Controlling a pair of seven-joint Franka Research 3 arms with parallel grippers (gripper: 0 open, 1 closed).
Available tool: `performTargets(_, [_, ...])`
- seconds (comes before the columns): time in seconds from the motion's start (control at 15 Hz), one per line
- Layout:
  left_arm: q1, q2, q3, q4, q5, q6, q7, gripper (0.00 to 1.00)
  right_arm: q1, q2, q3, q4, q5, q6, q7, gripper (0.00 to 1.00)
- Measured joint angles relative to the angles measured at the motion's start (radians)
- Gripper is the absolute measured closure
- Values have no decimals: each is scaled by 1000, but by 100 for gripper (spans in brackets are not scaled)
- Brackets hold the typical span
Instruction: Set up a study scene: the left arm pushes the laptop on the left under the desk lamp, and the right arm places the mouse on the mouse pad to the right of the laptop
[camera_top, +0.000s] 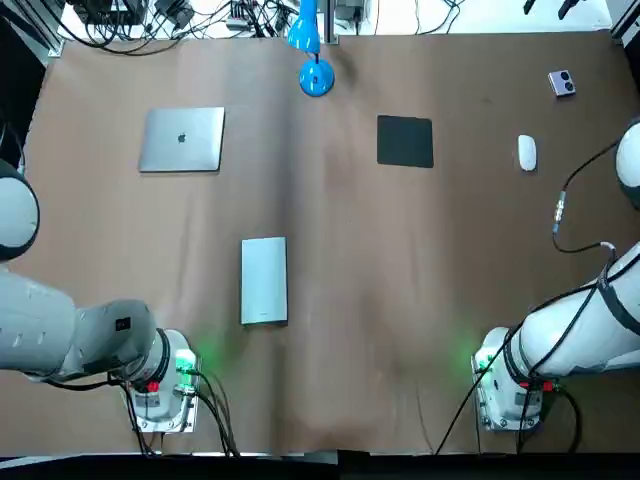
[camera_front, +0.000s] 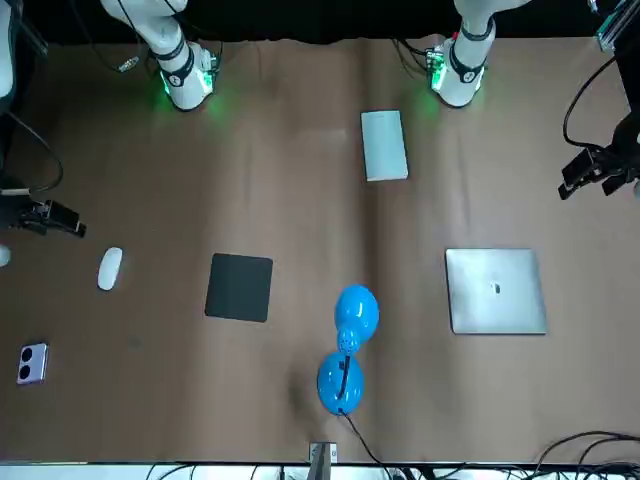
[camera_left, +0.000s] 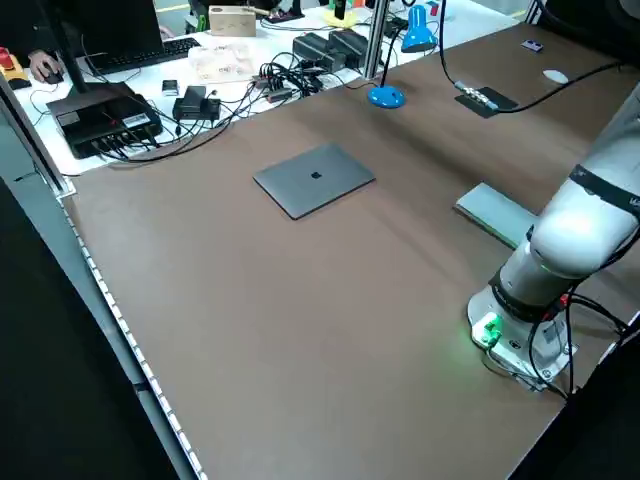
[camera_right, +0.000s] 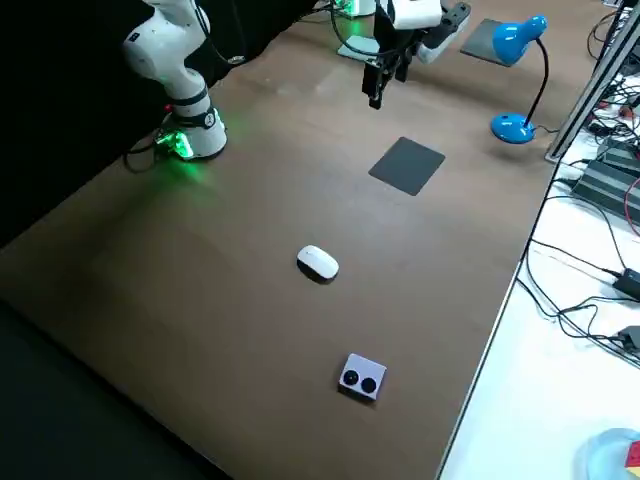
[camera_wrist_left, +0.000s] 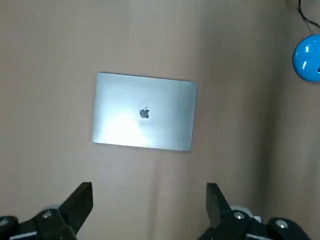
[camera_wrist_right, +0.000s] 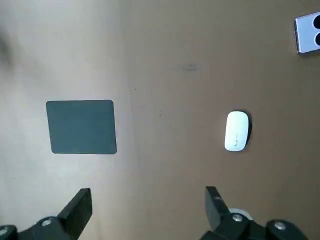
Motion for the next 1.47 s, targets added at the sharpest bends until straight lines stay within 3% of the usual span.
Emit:
performTargets(0.67, [42,5,12,-3,0,-4,-16,0,0,-9,-1,-2,0,-7,-4,0])
performTargets(1.2, [132,84,16,-12,0,48,-377,0,-72,0,-12,-60,-2,25,-4,0])
performTargets(1.47, [183,181,17,-46,4,151,-640,0,-155,64,-14,-134,-2,151,-9,0])
